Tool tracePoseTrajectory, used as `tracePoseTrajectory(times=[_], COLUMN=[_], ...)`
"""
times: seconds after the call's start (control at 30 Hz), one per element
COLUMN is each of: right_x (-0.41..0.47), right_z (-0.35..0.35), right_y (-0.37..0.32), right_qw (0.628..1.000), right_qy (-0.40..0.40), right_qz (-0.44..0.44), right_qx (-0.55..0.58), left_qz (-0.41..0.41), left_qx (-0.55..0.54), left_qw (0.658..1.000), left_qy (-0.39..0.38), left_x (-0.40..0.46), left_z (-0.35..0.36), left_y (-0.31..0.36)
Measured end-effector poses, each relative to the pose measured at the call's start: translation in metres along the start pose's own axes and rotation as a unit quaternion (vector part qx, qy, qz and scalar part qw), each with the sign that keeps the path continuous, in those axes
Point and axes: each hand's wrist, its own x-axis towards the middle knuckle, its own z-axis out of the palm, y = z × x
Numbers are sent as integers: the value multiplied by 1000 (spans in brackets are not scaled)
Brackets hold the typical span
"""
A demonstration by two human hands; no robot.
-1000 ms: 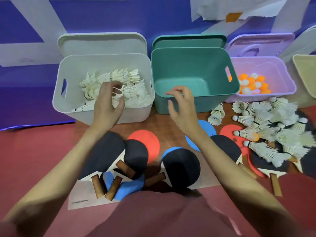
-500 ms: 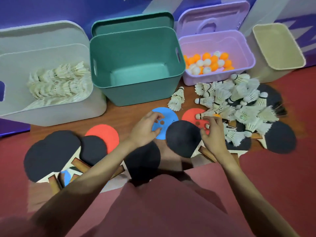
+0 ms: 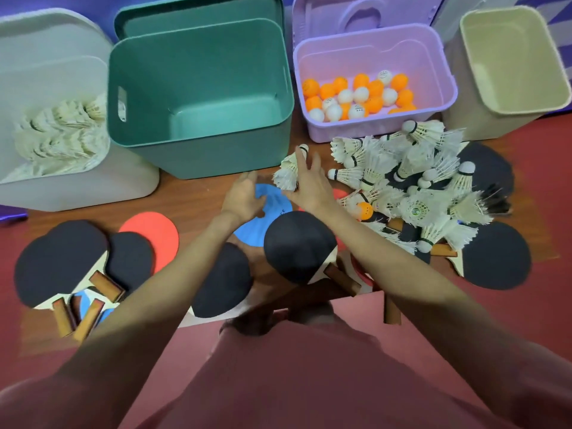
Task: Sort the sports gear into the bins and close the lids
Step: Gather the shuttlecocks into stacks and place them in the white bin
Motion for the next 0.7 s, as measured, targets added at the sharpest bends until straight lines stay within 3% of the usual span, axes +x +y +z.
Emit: tracePoseTrajectory(times=[0.17, 0.3, 0.4, 0.53, 0.7], right_x=[28, 25, 7, -42, -80], right_z=[9, -2, -27, -54, -55], right_y=[-9, 6, 19, 23, 33], right_qw=[998, 992, 964, 929, 877], right_qy=[-24, 57, 85, -13, -119], right_qz=[52, 53, 68, 80, 126], right_qx=[-39, 102, 241, 362, 449], left_qz=[-27, -32, 20, 128, 191], left_qx=[-34, -63, -102, -124, -129], left_qw=[999, 997, 995, 982, 961], left_qy=[30, 33, 4, -60, -155], left_x=[-10, -13, -17, -24, -30], left_z=[-5, -10, -15, -16, -2], left_y=[-6, -9, 2, 25, 47])
